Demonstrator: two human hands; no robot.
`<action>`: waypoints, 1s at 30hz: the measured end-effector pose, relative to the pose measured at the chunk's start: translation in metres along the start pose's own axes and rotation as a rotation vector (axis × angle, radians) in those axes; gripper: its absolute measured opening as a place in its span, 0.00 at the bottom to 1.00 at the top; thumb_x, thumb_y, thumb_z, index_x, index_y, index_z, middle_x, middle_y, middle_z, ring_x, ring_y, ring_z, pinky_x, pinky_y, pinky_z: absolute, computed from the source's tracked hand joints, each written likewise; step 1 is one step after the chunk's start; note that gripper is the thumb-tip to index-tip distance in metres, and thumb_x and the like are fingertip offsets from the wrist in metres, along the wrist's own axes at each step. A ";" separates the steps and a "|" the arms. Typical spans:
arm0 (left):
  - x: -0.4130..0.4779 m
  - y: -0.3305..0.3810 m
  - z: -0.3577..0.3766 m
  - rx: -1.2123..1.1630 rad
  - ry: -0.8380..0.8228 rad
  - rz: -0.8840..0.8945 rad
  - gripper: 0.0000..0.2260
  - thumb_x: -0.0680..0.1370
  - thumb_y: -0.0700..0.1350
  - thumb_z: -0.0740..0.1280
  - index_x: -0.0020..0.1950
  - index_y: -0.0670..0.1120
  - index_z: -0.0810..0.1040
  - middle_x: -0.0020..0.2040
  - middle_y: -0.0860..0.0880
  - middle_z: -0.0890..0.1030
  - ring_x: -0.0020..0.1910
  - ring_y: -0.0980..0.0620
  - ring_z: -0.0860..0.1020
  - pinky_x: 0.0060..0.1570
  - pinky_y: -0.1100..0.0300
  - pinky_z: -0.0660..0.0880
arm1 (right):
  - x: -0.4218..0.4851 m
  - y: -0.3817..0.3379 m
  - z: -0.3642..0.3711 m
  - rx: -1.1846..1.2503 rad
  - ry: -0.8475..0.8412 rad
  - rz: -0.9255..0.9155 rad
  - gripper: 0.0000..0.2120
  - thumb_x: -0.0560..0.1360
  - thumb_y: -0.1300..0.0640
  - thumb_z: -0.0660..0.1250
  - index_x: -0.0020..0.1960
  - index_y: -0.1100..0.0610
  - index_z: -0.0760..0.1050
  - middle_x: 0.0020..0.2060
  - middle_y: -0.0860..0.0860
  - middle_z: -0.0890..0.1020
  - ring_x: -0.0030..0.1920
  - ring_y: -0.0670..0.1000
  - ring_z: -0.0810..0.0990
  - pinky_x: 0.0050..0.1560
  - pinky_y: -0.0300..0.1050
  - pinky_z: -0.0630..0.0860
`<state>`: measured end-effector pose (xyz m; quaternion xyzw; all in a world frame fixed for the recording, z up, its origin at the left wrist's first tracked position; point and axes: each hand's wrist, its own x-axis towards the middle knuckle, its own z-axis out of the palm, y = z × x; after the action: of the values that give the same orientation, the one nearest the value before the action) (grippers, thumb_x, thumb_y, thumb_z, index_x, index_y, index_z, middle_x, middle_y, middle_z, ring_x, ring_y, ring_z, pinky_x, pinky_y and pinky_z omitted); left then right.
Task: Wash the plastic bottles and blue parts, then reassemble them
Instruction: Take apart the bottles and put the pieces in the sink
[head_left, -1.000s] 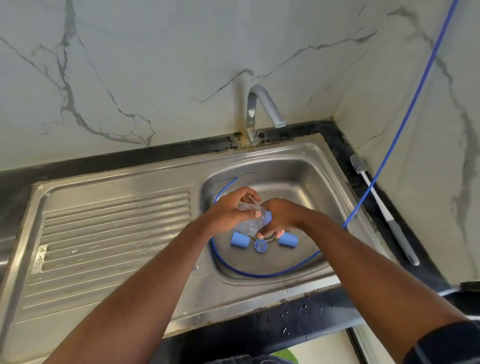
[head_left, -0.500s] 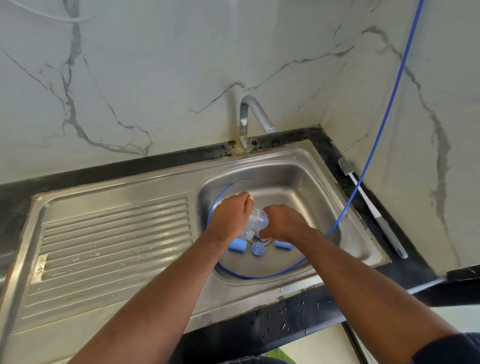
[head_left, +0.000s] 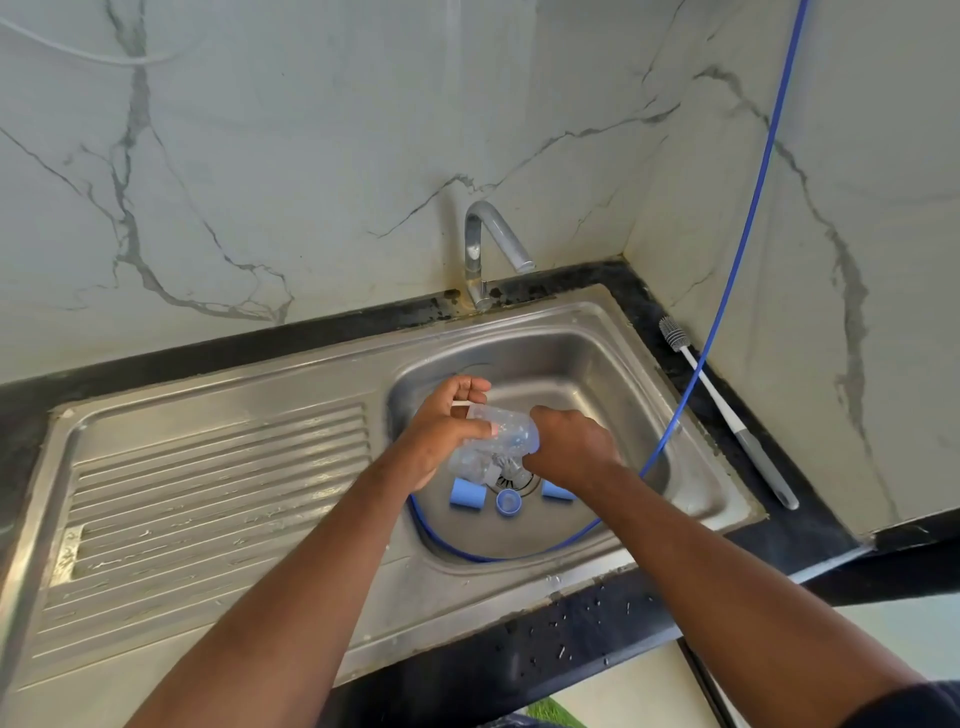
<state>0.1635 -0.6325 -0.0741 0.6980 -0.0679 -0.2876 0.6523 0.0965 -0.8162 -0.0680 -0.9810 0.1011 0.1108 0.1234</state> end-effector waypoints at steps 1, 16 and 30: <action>-0.002 0.000 -0.001 0.018 -0.031 0.024 0.26 0.65 0.34 0.77 0.61 0.51 0.78 0.59 0.47 0.77 0.55 0.49 0.79 0.54 0.51 0.79 | 0.001 0.001 -0.001 0.024 0.001 0.018 0.13 0.71 0.48 0.65 0.53 0.52 0.73 0.48 0.53 0.82 0.49 0.59 0.81 0.45 0.48 0.77; -0.012 0.011 -0.005 0.228 -0.028 0.029 0.25 0.74 0.45 0.78 0.68 0.53 0.74 0.63 0.52 0.76 0.58 0.53 0.79 0.56 0.54 0.80 | 0.005 0.006 -0.006 0.044 0.001 0.045 0.09 0.70 0.48 0.65 0.49 0.50 0.72 0.46 0.51 0.82 0.46 0.57 0.81 0.43 0.47 0.77; 0.018 0.000 -0.004 0.351 0.224 -0.207 0.24 0.80 0.63 0.62 0.50 0.41 0.79 0.34 0.42 0.80 0.29 0.49 0.74 0.29 0.60 0.73 | 0.005 0.026 -0.007 -0.170 0.125 -0.090 0.17 0.75 0.47 0.71 0.56 0.51 0.67 0.50 0.50 0.79 0.52 0.56 0.81 0.45 0.49 0.75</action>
<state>0.1805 -0.6372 -0.0793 0.8315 0.0277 -0.2576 0.4915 0.0968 -0.8440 -0.0687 -0.9964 0.0546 0.0518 0.0379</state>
